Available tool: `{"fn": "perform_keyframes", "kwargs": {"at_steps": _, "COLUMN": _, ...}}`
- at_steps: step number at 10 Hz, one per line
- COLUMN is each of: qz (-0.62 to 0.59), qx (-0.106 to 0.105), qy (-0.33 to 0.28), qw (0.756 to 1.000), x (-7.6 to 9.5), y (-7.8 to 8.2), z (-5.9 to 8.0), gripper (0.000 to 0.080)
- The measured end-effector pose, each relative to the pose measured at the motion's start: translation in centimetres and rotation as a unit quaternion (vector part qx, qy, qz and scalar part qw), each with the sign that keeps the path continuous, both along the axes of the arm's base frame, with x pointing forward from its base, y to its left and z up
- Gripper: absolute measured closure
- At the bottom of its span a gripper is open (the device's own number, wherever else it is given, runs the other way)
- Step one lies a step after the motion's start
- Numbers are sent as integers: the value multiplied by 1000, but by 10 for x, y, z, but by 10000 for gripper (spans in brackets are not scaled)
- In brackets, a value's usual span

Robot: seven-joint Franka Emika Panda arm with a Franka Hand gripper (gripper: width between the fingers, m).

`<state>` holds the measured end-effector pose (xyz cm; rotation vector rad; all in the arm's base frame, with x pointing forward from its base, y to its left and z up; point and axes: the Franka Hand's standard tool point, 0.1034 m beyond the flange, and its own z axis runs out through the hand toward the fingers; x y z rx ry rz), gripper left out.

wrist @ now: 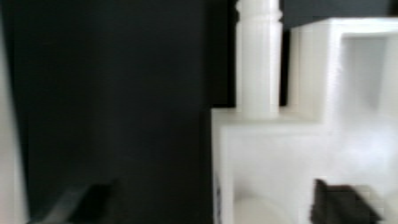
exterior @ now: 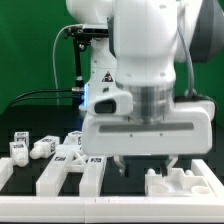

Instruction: Assemble chair

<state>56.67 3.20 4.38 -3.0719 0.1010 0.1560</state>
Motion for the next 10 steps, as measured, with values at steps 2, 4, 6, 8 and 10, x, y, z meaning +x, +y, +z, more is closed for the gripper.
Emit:
{"fn": "perform_keyframes", "kwargs": {"at_steps": 2, "qz": -13, "qx": 1, "qy": 9, "qw": 1000, "x": -30, "y": -12, "z": 12, "gripper": 182}}
{"fn": "perform_keyframes", "kwargs": {"at_steps": 4, "qz": -26, "qx": -1, "qy": 13, "qw": 1000, "x": -34, "y": -8, "z": 11, "gripper": 151}}
{"fn": "perform_keyframes", "kwargs": {"at_steps": 6, "qz": -27, "qx": -2, "qy": 14, "qw": 1000, "x": -35, "y": -8, "z": 10, "gripper": 150}}
{"fn": "perform_keyframes", "kwargs": {"at_steps": 8, "qz": -26, "qx": -1, "qy": 15, "qw": 1000, "x": -36, "y": -10, "z": 10, "gripper": 150}}
{"fn": "perform_keyframes", "kwargs": {"at_steps": 10, "qz": -31, "qx": 5, "qy": 32, "qw": 999, "x": -55, "y": -43, "z": 19, "gripper": 150}}
